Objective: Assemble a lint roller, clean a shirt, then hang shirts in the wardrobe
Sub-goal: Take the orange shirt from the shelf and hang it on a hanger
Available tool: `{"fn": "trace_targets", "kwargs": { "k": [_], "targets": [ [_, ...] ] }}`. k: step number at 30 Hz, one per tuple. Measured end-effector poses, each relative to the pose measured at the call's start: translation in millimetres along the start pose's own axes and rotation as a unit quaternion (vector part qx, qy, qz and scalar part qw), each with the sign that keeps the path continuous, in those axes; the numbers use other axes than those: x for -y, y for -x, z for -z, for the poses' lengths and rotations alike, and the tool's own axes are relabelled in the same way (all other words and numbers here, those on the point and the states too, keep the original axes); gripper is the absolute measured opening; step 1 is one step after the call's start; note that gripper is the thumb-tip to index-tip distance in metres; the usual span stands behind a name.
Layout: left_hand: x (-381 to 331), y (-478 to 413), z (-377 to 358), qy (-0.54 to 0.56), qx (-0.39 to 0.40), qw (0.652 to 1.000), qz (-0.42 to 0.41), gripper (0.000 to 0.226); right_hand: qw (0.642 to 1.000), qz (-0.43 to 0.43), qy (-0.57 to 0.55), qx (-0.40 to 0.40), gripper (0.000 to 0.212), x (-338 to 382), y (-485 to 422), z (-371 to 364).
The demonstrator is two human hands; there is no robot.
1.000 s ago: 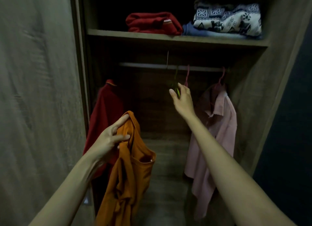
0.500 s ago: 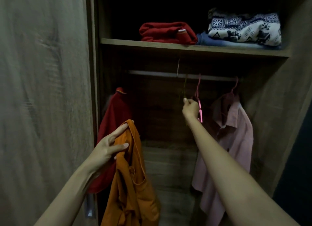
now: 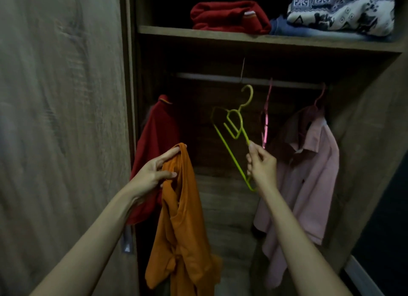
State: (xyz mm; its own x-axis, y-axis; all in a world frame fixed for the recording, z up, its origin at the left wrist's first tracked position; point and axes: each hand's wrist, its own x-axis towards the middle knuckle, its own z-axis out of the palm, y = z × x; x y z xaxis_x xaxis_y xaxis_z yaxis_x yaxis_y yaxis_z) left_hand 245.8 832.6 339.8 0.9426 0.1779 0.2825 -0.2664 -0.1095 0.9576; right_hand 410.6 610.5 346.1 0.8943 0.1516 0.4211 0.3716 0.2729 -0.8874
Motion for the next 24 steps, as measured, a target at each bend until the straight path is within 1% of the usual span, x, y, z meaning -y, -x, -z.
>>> {"fn": "trace_targets", "kwargs": {
  "k": [3, 11, 12, 15, 16, 20, 24],
  "targets": [
    [12.4, -3.1, -2.4, -0.019, -0.010, 0.999, 0.028, 0.070, 0.999, -0.028, -0.031, 0.029, 0.021, -8.3, 45.3, 22.5],
    [34.3, 0.9, -16.8, -0.093, -0.046, 0.991, 0.079, 0.073, 0.989, -0.093, -0.069, 0.088, 0.033, -10.9, 125.9, 85.8],
    [37.2, 0.9, -15.8, -0.101, -0.054, 0.990, 0.085, 0.074, 0.987, -0.103, -0.074, 0.097, 0.040, -8.2, 133.3, 95.4],
    [45.4, 0.1, -6.3, -0.131, -0.062, 0.985, 0.094, 0.076, 0.979, -0.135, -0.091, 0.125, 0.076, 2.8, 152.3, 122.6],
    [46.9, 0.6, -2.9, -0.142, -0.062, 0.983, 0.095, 0.077, 0.977, -0.142, -0.093, 0.130, 0.081, 6.0, 157.0, 131.0],
    [37.3, 4.3, -5.4, -0.180, -0.069, 0.976, 0.102, 0.078, 0.972, -0.159, -0.081, 0.154, 0.071, 15.9, 172.7, 151.5],
    [30.0, 5.4, -9.6, -0.184, -0.058, 0.976, 0.101, 0.078, 0.968, -0.181, -0.076, 0.159, 0.077, 17.0, 184.6, 152.6]
  ]
}}
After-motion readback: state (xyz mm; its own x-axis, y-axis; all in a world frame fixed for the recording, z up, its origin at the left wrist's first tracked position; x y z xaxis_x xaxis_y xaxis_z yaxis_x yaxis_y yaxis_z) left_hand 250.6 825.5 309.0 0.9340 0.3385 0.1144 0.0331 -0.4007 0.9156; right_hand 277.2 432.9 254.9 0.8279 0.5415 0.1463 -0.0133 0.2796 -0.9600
